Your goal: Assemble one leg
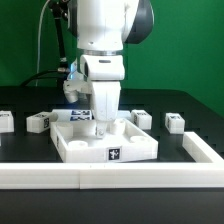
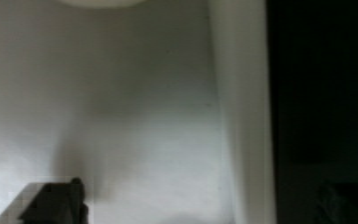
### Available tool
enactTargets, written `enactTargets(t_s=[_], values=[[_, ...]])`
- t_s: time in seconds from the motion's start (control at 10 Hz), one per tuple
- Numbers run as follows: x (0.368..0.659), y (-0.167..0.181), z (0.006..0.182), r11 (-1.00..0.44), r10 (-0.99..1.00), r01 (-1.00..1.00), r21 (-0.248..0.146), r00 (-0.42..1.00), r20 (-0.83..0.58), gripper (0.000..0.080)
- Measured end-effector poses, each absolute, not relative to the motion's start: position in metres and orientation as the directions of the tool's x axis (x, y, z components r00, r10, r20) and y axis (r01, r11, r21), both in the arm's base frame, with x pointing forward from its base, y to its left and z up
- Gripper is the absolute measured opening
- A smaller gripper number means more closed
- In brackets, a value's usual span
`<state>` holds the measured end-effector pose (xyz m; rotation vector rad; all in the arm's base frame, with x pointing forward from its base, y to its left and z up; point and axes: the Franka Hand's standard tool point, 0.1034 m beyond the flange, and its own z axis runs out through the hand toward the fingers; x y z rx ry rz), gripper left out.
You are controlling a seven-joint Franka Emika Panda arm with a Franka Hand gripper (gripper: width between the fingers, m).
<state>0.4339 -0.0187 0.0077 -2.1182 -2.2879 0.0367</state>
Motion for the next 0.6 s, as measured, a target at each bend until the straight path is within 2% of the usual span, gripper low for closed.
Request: enactTargets(t_s=[0.1,0.2,0.3,0.4,0.6], values=[[0.4339,-0.0184,0.0077,0.076,0.997,0.997,-0.033,-0.076,0.001,0.065],[0.4338,-0.0184,0.0076,0.076,0.997,0.997,-0.033,-0.076,0.001,0.0555],[0.4338,-0.0185,0.0076,0.076,0.997,0.997,-0.033,-0.076,0.001,0.0372],[0.4337,-0.0185,0.0075,0.076,0.997,0.997,-0.034,-0.076,0.001,0.0372],[0.4335,-0.0181,0.0074,0.077,0.997,0.996,-0.034,-0.077,0.002,0.0071]])
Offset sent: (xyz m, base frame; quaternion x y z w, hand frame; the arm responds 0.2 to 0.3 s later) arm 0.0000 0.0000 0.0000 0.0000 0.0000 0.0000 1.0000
